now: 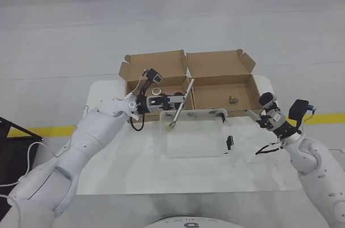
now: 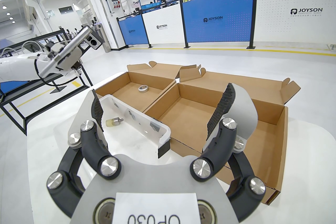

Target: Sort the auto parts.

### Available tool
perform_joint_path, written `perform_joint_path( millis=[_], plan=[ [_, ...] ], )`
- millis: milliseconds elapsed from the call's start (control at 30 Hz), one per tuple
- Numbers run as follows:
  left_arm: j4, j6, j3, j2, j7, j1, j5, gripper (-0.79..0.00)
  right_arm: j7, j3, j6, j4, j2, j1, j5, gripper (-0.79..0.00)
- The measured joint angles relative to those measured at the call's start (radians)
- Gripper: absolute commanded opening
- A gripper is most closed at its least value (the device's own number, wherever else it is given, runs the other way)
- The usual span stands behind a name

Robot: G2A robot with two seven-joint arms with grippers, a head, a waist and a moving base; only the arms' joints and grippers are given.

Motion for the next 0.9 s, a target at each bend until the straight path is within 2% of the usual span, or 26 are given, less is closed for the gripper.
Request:
perform_joint_path(
  millis=[100,400,500,567,667,733,900],
  plan=[
    [0.028,0.023,-0.019,-0.013,-0.022,-0.003,-0.035,-0.785,0.000,0.000,0.000,0.000,0.000,0.000,0.000,0.000],
    [0.084,-0.025,-0.033,-0.047,0.026,-0.019,0.099,-0.785,0.010,-0.009,-0.011,-0.005,-0.001,-0.001,0.013,0.000],
    [0.101,-0.059,-0.023,-0.057,0.060,-0.029,0.173,-0.785,0.090,-0.062,-0.117,-0.009,-0.005,0.020,0.147,0.000],
    [0.109,-0.076,-0.014,-0.064,0.077,-0.034,0.211,-0.785,0.188,-0.109,-0.191,0.013,-0.005,0.062,0.270,0.000],
    [0.117,-0.096,-0.003,-0.074,0.097,-0.041,0.245,-0.785,0.304,-0.159,-0.183,0.032,-0.007,0.129,0.390,0.000],
    [0.121,-0.111,0.003,-0.078,0.112,-0.046,0.274,-0.785,0.355,-0.179,-0.215,0.035,-0.007,0.146,0.457,0.000],
    [0.134,-0.155,0.015,-0.079,0.157,-0.051,0.355,-0.785,0.366,-0.177,-0.232,0.039,-0.006,0.147,0.475,0.000]
  ],
)
